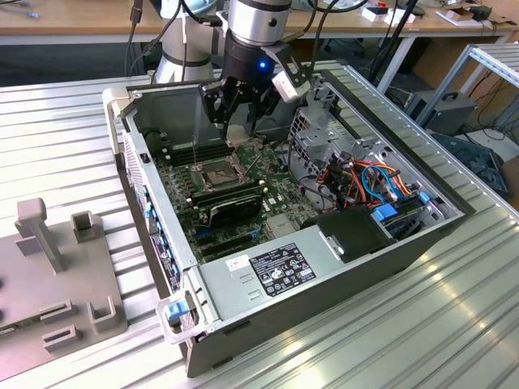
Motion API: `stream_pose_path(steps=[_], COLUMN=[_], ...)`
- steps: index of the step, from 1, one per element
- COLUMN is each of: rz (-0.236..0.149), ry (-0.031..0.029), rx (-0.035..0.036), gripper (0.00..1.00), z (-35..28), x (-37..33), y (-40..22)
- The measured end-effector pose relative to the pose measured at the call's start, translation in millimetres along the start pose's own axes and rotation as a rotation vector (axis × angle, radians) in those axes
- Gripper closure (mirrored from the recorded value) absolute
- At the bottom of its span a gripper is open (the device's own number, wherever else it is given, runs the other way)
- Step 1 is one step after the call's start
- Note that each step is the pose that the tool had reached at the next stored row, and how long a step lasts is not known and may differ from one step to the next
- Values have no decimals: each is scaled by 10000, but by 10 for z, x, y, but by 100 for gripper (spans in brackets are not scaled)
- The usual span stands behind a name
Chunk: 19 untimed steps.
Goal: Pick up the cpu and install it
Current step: 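Pick up the cpu and move it towards the insertion slot, then place the cpu into insertion slot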
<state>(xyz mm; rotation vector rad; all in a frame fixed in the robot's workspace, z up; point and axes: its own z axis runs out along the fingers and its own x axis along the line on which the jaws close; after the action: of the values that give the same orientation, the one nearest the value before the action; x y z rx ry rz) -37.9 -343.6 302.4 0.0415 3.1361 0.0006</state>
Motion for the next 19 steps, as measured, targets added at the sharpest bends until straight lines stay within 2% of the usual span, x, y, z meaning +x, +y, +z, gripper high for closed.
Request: stream_pose_path(steps=[10,19], rz=[2,1], ry=[-1,-2], rx=[-3,-3], gripper=[46,46], z=[42,45], x=[1,1], y=[0,0])
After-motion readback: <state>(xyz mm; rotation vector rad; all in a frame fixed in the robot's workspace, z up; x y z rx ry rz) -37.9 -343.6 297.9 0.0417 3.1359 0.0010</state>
